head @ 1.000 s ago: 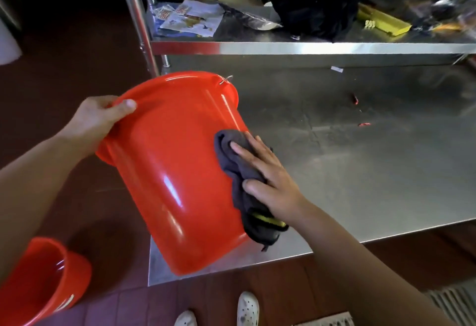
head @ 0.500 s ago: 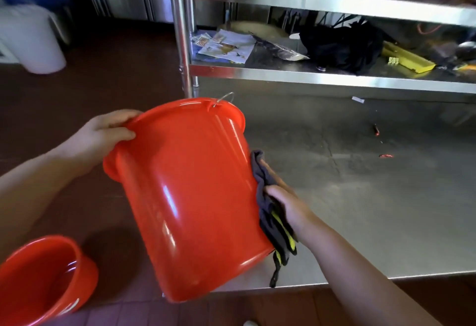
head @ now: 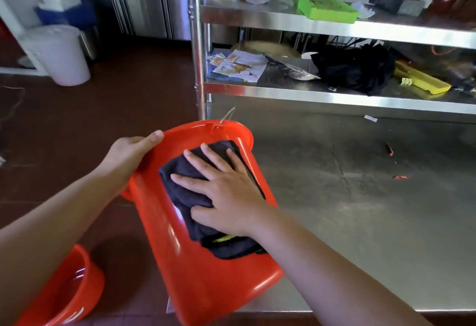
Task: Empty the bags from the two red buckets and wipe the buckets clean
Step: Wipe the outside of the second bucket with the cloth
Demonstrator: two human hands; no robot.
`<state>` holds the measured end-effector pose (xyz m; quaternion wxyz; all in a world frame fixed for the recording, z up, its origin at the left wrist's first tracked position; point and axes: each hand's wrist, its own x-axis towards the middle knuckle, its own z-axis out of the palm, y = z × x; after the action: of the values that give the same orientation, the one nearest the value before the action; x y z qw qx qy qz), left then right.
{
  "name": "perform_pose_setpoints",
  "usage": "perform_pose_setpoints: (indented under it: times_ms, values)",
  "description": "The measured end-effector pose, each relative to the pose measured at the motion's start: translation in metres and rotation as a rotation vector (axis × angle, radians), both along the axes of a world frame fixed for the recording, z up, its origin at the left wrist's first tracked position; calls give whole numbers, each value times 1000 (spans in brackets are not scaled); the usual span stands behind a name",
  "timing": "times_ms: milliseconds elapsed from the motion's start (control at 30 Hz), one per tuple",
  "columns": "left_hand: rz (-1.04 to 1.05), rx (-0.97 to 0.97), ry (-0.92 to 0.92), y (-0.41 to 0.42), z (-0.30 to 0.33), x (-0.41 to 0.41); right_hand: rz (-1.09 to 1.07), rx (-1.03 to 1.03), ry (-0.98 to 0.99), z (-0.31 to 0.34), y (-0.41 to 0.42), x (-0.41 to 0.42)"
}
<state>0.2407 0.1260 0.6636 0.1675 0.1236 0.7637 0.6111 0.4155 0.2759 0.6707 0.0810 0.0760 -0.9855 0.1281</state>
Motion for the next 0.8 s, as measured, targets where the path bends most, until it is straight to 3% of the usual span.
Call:
perform_pose_setpoints:
  times_ms: [167,267,333,467,533,633,700,800]
  values:
    - [62,112,-72,24,-22,15,8,106,8,5,40,-1]
    - [37,128,-57,42,-26,16,-54,8,31,3,65,4]
    - [7,116,-44,47,-29,15,-139,-156,18,2,88,5]
    - [-20,72,-13,39,-37,9,-364,-768,-24,-4,119,9]
    - [-66,50,14,31,-38,10,-401,-976,-34,-7,122,10]
    - [-107,-55,164,22,-30,11,-428,-887,-41,-8,117,9]
    - [-132,-140,344,21,-17,8,-448,-736,-43,-5,106,7]
    - [-201,-201,459,36,7,11,-403,-458,-55,-3,71,4]
